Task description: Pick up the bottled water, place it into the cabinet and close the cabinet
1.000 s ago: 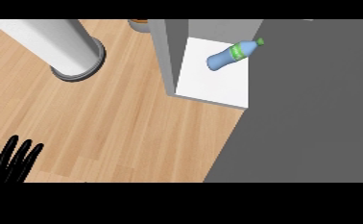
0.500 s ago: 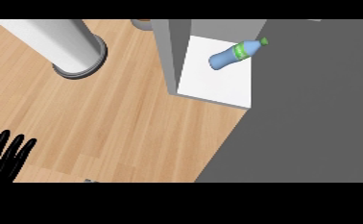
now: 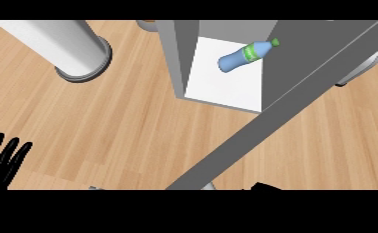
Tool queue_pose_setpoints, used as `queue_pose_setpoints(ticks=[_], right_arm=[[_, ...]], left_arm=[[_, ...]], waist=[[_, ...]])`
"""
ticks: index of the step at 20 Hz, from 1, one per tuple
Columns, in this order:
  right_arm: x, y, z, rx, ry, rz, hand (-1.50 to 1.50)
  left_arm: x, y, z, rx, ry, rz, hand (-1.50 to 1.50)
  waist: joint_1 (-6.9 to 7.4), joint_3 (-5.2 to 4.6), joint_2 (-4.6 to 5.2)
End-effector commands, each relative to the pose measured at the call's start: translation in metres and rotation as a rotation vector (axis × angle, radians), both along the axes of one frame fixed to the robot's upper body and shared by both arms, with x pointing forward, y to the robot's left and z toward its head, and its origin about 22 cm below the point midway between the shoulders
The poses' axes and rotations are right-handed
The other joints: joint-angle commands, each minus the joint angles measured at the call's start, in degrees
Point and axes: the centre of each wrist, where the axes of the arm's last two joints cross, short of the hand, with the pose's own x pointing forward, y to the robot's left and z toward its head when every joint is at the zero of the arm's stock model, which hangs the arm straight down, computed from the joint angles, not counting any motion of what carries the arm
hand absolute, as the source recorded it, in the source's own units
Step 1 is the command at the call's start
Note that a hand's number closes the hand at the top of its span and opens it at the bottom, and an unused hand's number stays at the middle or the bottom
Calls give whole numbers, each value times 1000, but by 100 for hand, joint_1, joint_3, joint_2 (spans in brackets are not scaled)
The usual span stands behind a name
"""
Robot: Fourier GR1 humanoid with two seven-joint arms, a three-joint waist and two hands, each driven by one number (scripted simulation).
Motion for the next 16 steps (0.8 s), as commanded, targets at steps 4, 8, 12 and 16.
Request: queue_pose_setpoints(ticks=[4, 8, 12, 16], right_arm=[[80, 15, 5, 61, 82, -315, 150], [130, 26, 16, 10, 89, -428, 150], [173, 51, 23, -27, 89, -470, 150], [207, 44, 35, -57, 84, -508, 150]], left_arm=[[-2, 9, 0, -24, 6, 21, -150], [-2, 14, 3, -27, 13, 7, -150], [-13, 12, -13, -64, 29, 23, -150], [-11, 13, -1, -48, 11, -1, -150]], waist=[[-198, 23, -96], [-282, 39, -113], [-351, 38, -129], [-366, 58, -151]])
